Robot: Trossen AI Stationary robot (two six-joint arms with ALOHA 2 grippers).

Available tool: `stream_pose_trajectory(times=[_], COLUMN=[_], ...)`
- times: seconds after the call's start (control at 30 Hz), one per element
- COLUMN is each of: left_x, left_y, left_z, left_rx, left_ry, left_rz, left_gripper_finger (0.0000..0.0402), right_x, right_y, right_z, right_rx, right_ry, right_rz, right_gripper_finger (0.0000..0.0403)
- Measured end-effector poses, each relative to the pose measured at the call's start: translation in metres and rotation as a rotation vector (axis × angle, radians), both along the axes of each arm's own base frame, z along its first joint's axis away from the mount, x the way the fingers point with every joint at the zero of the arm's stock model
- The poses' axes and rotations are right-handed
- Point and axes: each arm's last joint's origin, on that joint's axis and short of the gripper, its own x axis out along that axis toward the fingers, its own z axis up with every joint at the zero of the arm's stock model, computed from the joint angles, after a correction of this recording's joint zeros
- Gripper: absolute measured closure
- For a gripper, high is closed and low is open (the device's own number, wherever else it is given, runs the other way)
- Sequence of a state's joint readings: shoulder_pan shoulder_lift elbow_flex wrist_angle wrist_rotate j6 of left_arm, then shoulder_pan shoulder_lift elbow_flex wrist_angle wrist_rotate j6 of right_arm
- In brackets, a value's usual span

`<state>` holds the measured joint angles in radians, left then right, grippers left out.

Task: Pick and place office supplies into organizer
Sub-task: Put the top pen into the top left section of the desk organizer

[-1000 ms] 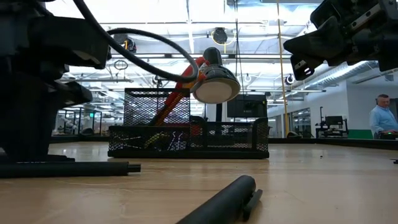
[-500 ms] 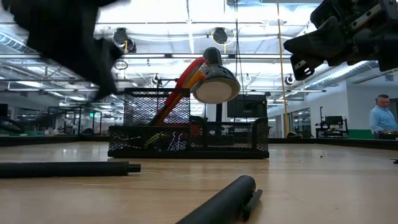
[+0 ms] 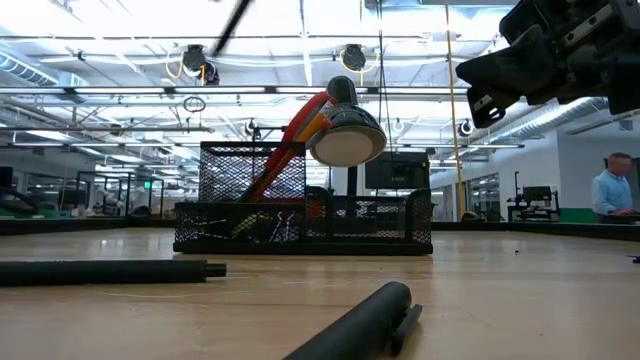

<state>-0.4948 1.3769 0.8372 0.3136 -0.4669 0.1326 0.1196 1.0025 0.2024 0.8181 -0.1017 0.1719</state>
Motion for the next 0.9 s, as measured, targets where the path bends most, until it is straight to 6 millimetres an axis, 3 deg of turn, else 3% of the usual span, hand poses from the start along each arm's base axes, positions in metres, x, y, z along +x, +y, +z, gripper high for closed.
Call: stream_pose_trajectory(times=[0.27,0.47,0.7,0.9], left_x=[0.000,-0.008,-0.005,0.003], left_y=[0.052,0.078,0.082,0.090], left_z=[-0.037,-0.064,-0.076,-0.101], left_rx=[-0.095,-0.172,-0.180,-0.156], left_ry=[-0.166,-0.139,-0.130,-0.043], left_rz=[0.047,0.081,0.094,0.126], left_gripper_finger=[0.0379,0.0393,0.0379,0.0389], right_x=[0.000,0.000,0.000,0.000], right_y=[0.000,0.000,0.000,0.000], right_z=[-0.001,-0.001,-0.001,0.000], right_rx=[-0.001,-0.001,-0.001,-0.002], right_ry=[0.007,0.007,0.006,-0.001], right_rz=[0.001,0.000,-0.001,-0.002], right_gripper_finger=[0.0403,0.0403,0.0403,0.0403])
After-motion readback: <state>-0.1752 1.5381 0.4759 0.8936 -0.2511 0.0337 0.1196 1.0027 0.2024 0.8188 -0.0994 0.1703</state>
